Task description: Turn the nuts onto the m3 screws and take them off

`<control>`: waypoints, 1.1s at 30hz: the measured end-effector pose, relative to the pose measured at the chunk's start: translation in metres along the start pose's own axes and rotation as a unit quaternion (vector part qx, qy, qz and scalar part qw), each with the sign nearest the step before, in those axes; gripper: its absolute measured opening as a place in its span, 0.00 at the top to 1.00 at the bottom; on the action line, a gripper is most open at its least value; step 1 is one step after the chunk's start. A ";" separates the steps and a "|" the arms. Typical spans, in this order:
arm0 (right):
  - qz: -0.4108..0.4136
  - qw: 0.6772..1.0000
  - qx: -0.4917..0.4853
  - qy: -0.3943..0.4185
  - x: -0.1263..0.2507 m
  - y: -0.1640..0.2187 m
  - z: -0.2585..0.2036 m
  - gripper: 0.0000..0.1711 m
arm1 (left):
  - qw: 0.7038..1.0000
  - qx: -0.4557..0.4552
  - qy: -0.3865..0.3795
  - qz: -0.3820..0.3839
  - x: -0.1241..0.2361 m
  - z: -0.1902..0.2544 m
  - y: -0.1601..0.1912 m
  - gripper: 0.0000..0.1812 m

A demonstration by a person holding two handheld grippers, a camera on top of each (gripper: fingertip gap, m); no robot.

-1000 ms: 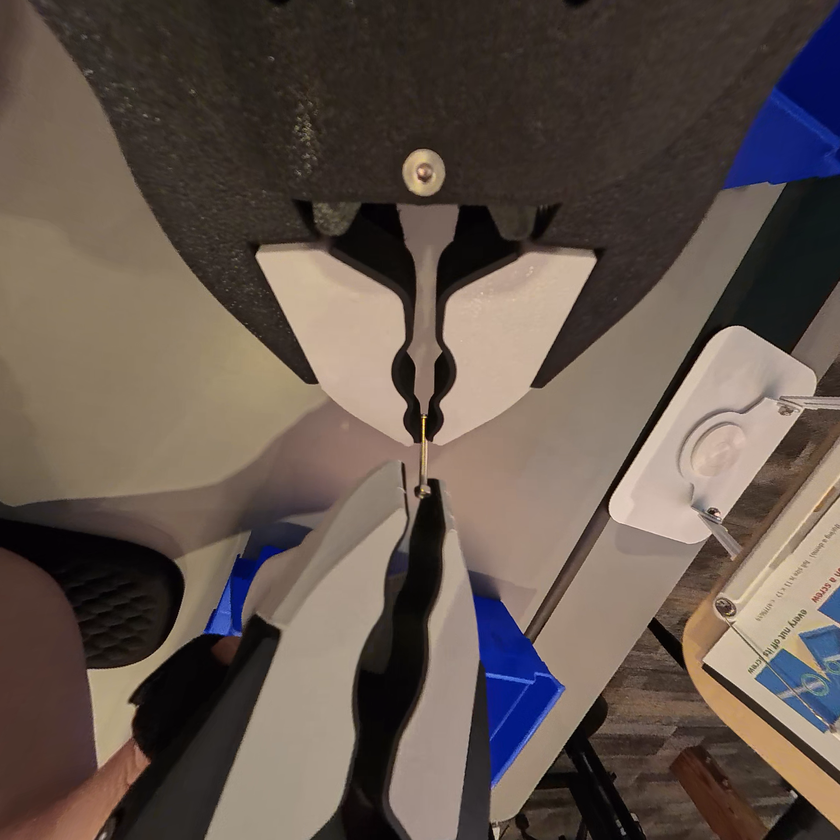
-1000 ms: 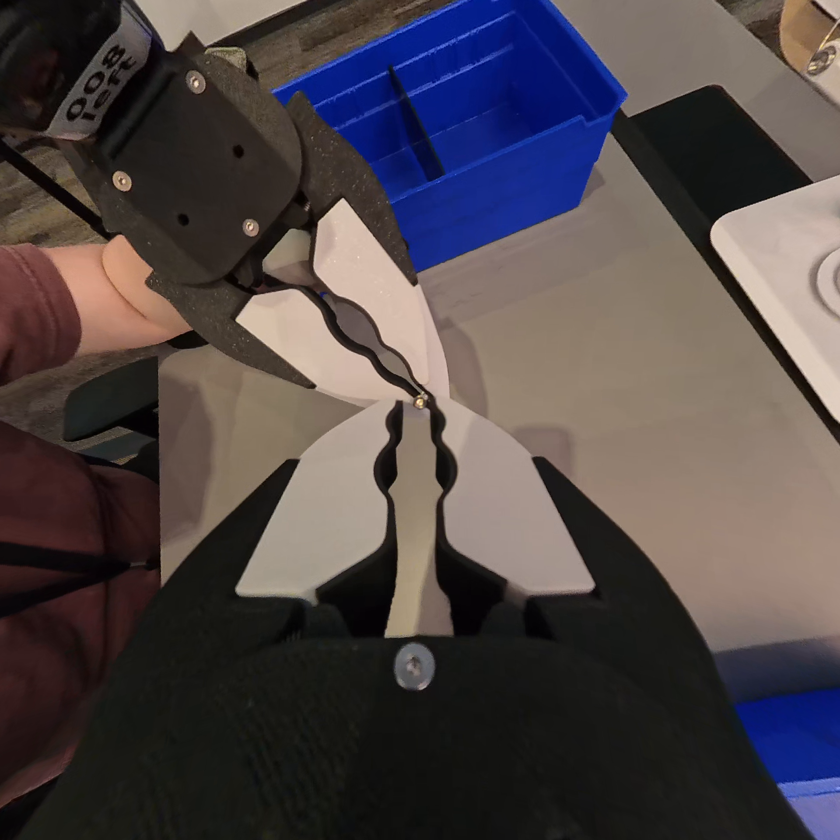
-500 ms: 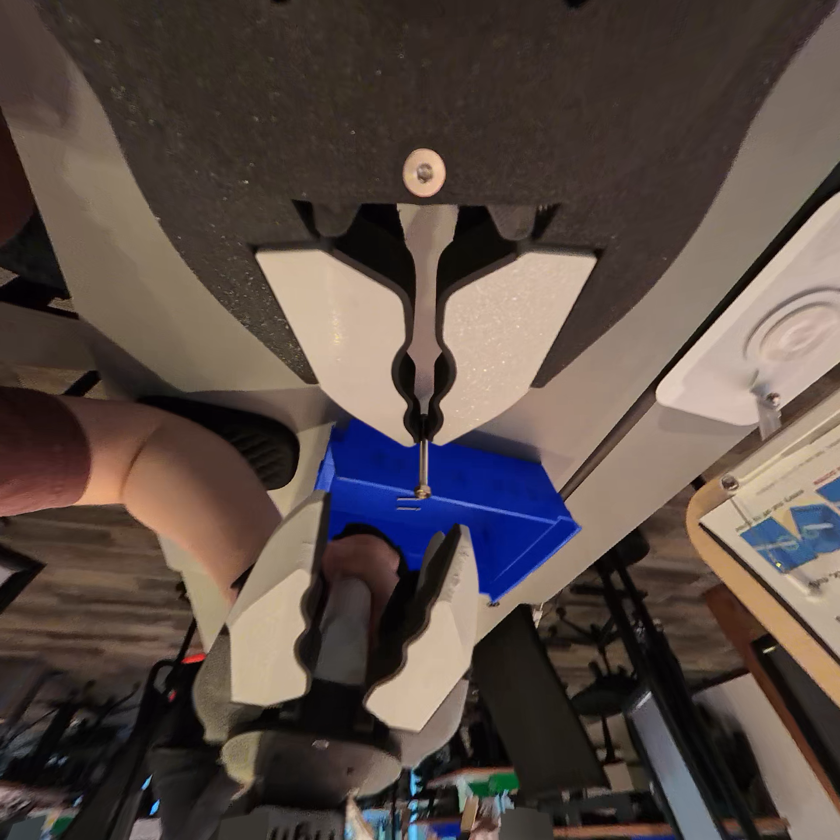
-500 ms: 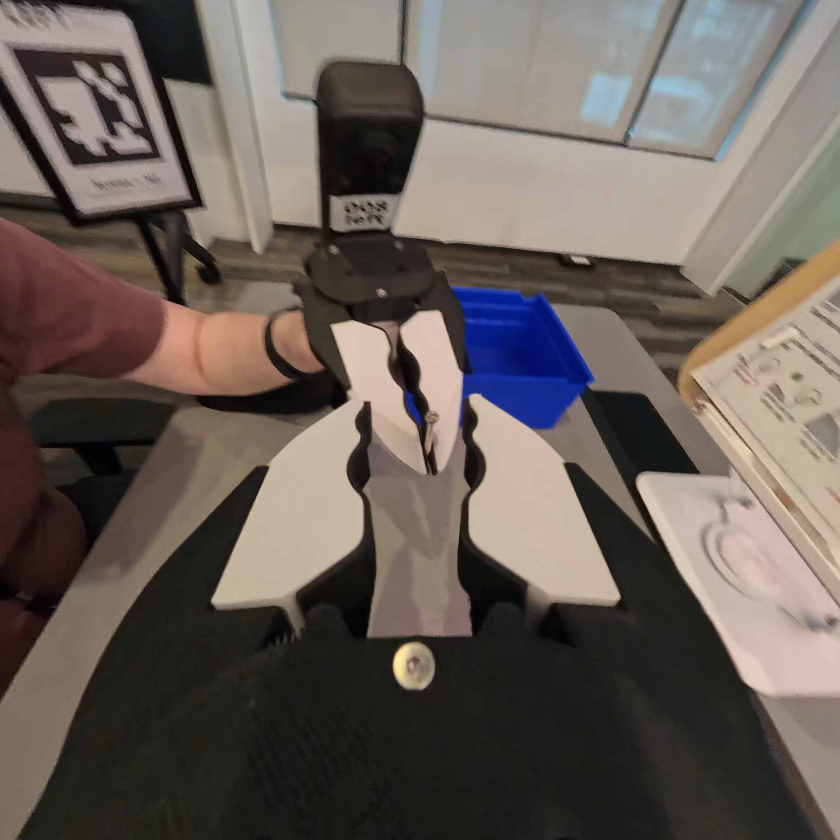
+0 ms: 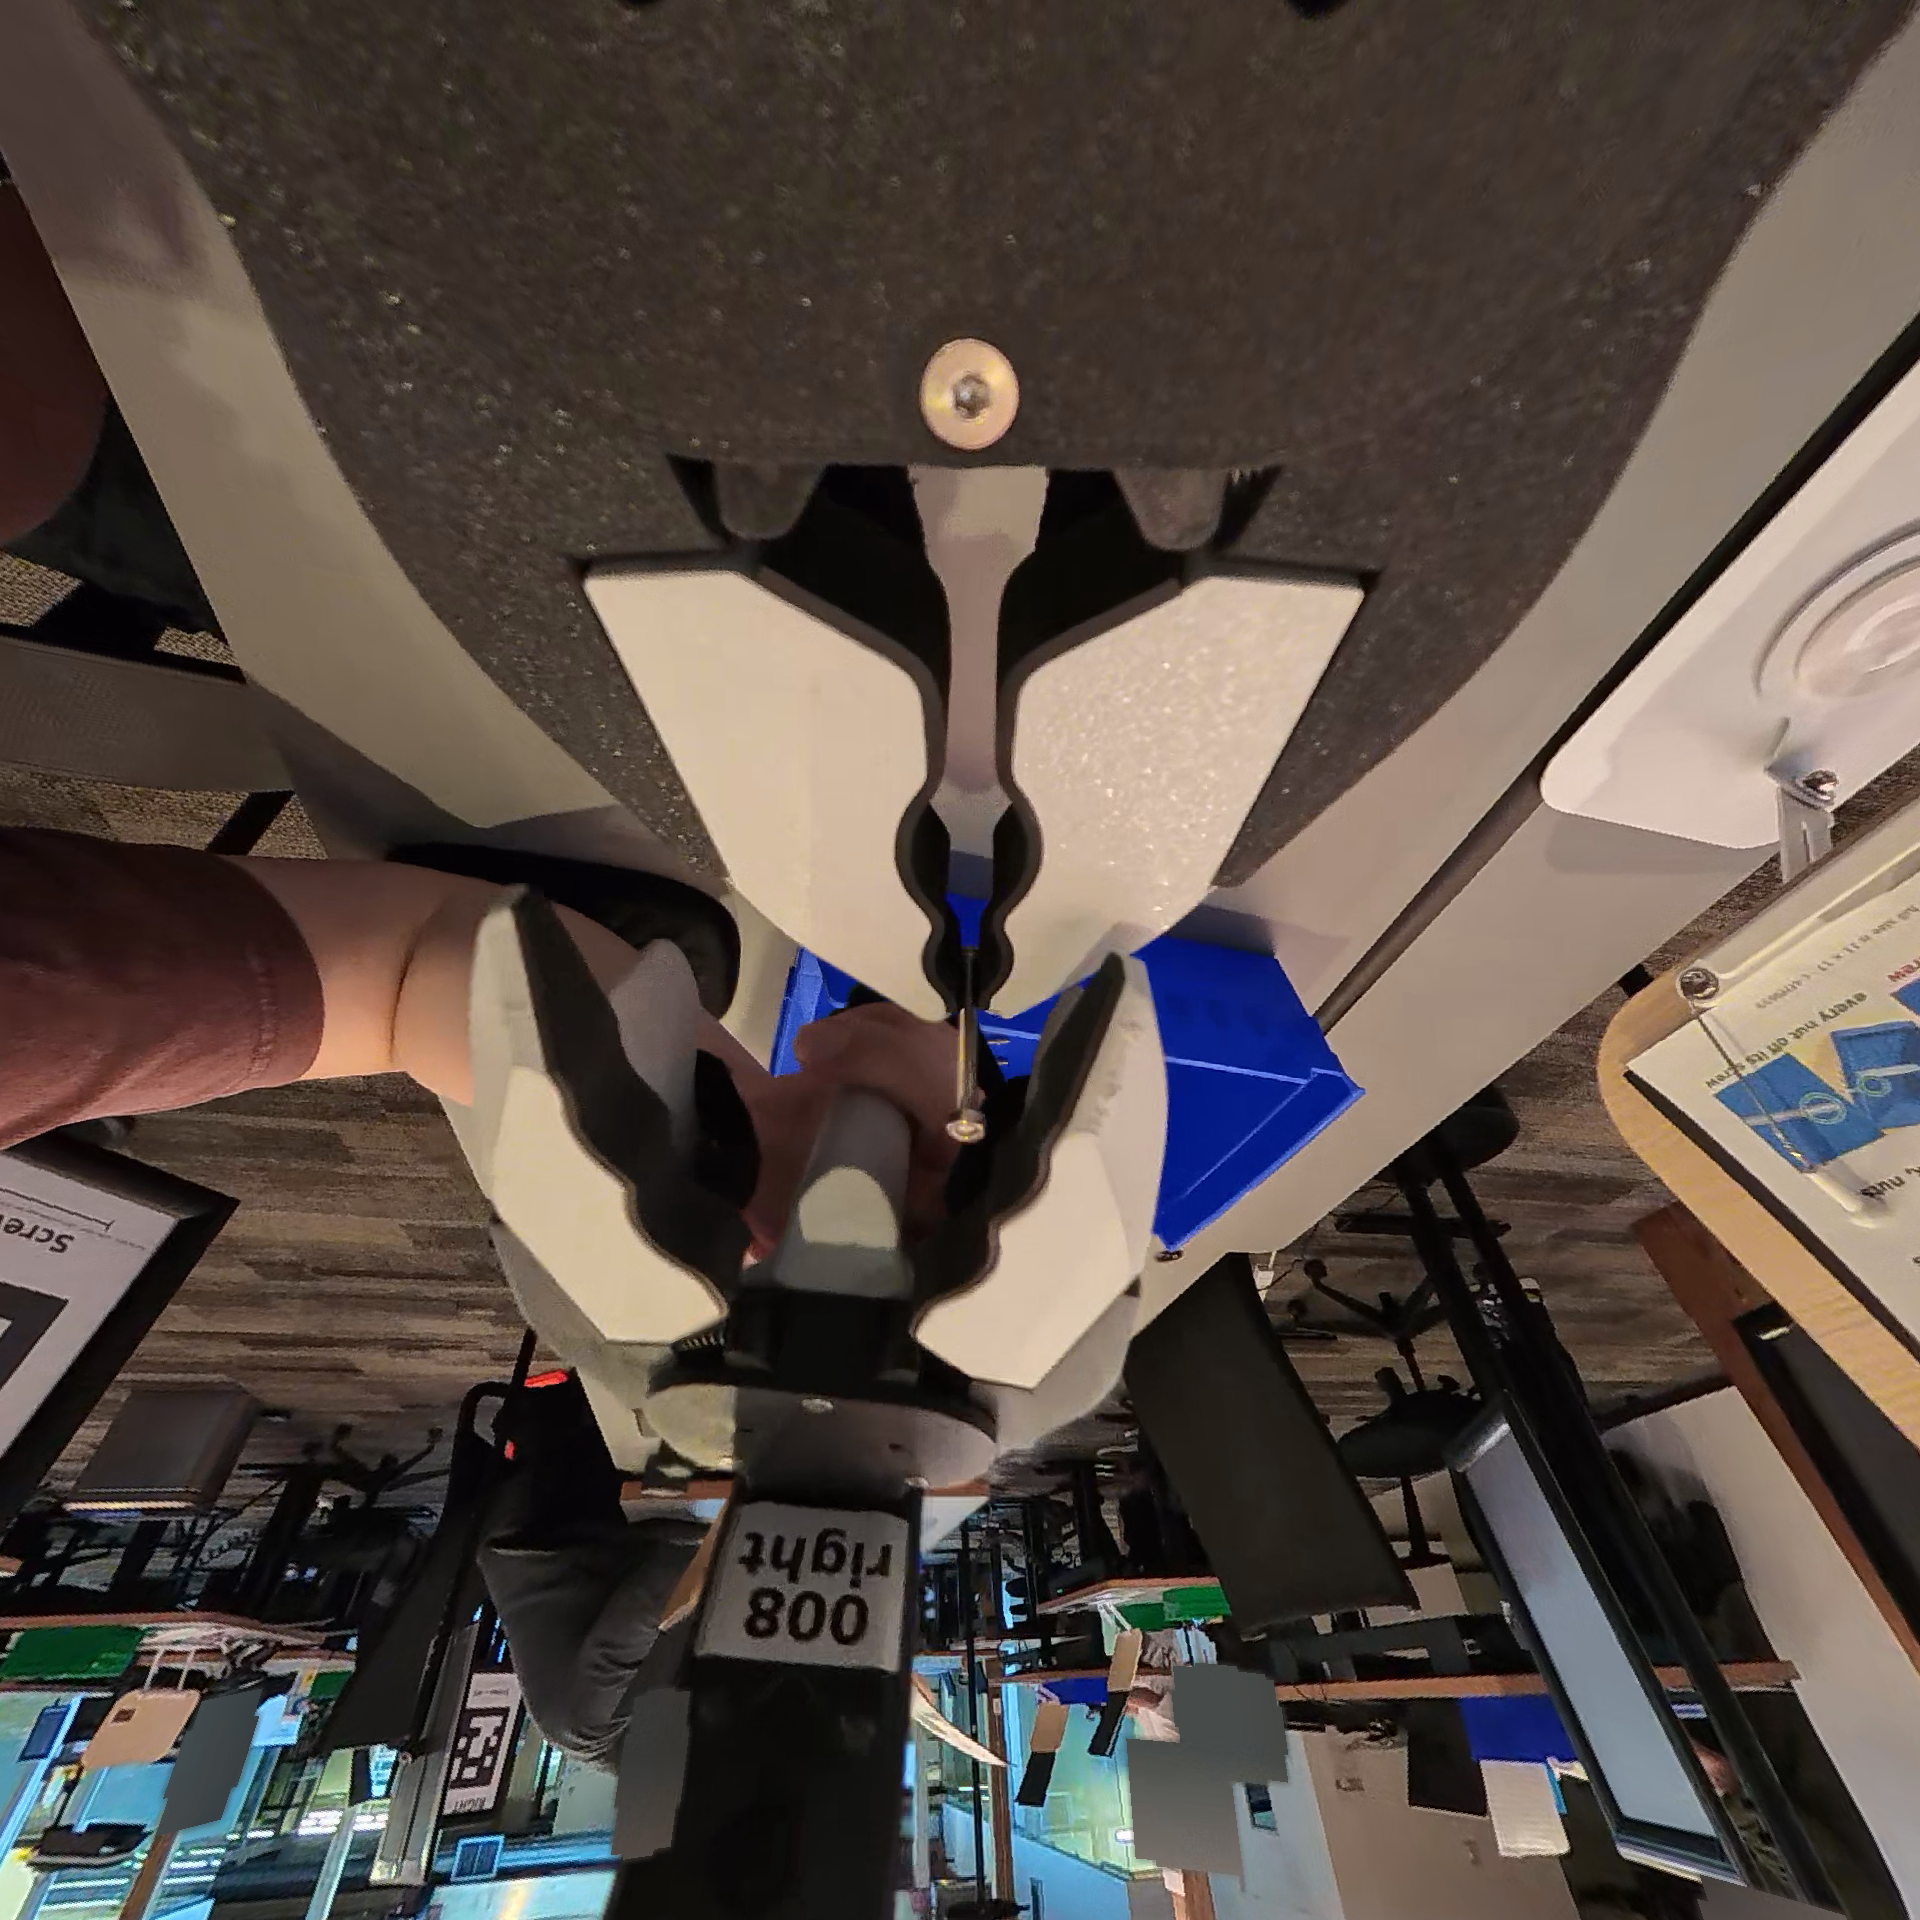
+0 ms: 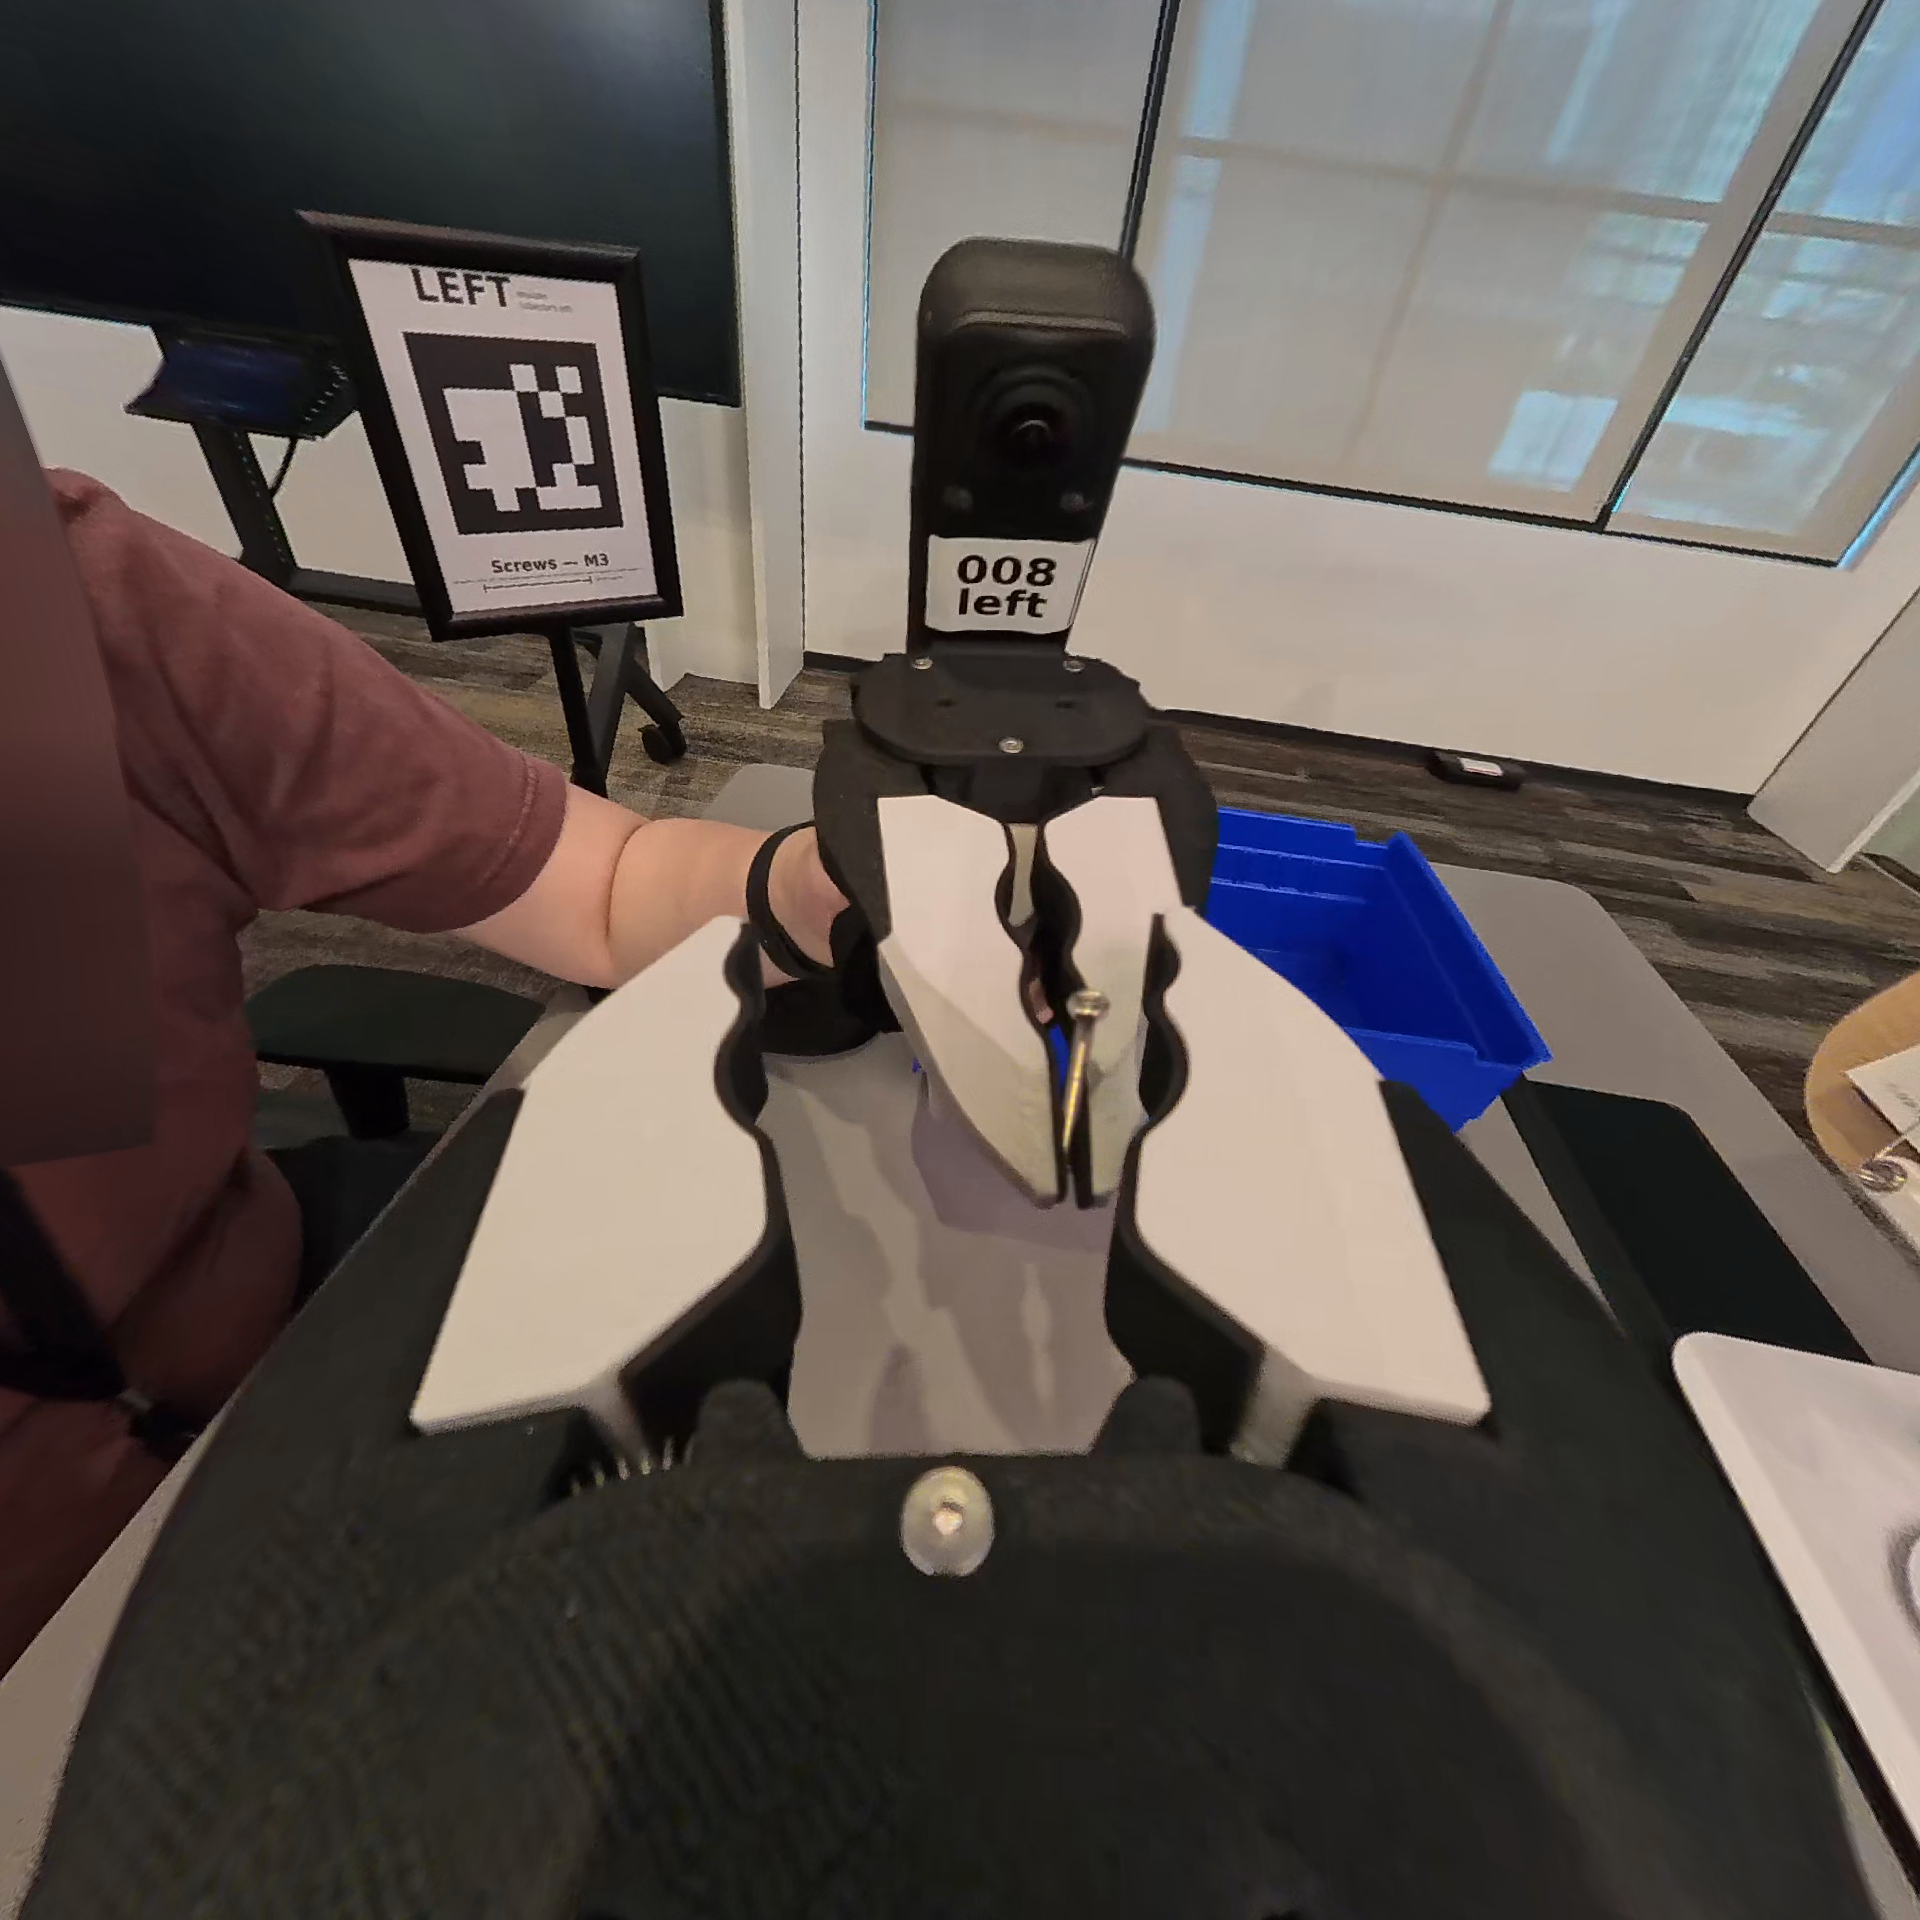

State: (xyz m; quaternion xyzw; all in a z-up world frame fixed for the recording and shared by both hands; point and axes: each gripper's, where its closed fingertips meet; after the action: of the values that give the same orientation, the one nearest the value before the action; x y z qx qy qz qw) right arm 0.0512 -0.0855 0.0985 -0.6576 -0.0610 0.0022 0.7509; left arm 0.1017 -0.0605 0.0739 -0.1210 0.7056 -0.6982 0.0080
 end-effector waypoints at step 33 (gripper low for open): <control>-0.032 0.996 0.070 0.046 0.007 0.002 0.005 0.53 | 0.999 0.032 -0.019 0.010 0.010 -0.015 -0.003 0.99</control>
State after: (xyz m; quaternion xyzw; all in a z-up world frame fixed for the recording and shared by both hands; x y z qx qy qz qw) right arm 0.0579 -0.0798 0.0979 -0.6004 -0.0471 -0.0473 0.7969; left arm 0.0899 -0.0471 0.0793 -0.1270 0.6835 -0.7181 0.0320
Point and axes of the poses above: each gripper's, where its closed fingertips meet, x back along the fingers, y out of its underside, z = x × y across the jaws, and after that the axes turned 1 degree about x, right-handed
